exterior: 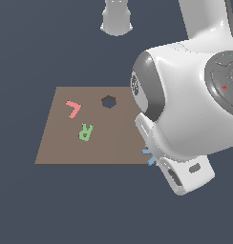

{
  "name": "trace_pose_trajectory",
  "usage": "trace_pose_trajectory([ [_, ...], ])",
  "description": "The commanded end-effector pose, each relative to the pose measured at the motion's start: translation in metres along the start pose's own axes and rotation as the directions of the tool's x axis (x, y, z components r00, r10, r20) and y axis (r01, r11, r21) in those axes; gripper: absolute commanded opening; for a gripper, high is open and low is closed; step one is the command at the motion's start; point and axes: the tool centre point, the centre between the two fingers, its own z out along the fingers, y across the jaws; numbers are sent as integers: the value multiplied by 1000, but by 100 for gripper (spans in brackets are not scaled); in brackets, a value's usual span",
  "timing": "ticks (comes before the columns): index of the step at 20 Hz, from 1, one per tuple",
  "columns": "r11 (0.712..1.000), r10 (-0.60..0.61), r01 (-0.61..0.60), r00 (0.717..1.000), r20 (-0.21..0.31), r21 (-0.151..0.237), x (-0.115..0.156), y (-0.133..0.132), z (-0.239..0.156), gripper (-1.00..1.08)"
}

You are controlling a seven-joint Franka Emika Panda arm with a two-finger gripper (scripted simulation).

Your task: Insert a designated object into the corresponding slot on a board.

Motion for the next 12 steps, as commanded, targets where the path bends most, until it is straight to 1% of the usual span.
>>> trace_pose_trajectory([
  [1, 994, -111, 111, 994, 0, 0, 7, -1, 0, -100],
  [5, 963, -270, 270, 963, 0, 0, 16, -5, -1, -100],
  [12, 880, -476, 476, 880, 0, 0, 28, -12, -1, -100],
])
